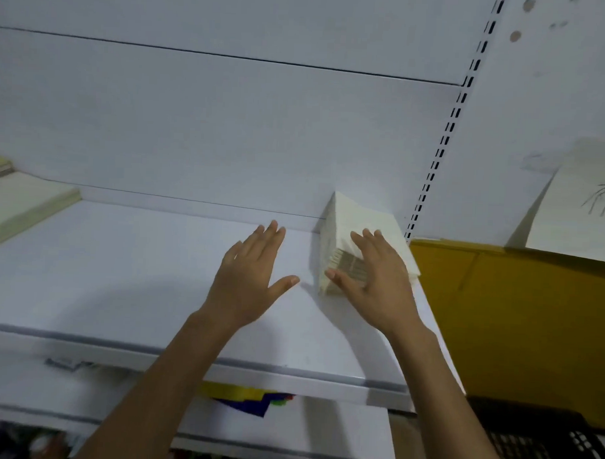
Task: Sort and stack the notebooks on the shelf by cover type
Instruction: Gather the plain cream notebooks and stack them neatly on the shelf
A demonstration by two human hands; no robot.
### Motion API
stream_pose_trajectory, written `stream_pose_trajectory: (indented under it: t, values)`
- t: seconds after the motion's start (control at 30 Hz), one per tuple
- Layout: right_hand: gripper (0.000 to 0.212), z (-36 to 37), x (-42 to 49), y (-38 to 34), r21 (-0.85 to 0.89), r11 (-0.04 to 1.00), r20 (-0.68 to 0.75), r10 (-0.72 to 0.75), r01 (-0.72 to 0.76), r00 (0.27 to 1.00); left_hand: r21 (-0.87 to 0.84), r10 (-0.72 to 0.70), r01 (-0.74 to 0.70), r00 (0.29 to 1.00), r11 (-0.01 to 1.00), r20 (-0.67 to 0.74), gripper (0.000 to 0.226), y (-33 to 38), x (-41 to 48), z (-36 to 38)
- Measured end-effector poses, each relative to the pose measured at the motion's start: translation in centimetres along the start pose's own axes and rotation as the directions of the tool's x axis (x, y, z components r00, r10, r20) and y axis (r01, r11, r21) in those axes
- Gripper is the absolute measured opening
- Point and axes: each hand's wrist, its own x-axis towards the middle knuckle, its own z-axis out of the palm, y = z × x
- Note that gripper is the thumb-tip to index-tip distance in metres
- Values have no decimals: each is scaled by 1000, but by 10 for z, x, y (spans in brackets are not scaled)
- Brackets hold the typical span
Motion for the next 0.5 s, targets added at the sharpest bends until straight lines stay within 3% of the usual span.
stream_pose_trajectory:
  t: [0.1, 0.23, 0.5]
  values:
    - [75, 25, -11, -62, 44, 997, -16, -70, 71, 997, 173, -16, 12, 1000, 985, 24, 72, -37, -44, -28]
    - [75, 72, -35, -148, 115, 980, 55, -170, 163, 984, 277, -122, 105, 991, 955, 47, 70, -99, -119, -67]
    - [72, 163, -94, -301, 255, 922, 254, -354, 291, 900, 221, -387, 380, 922, 898, -13, 72, -193, -275, -137]
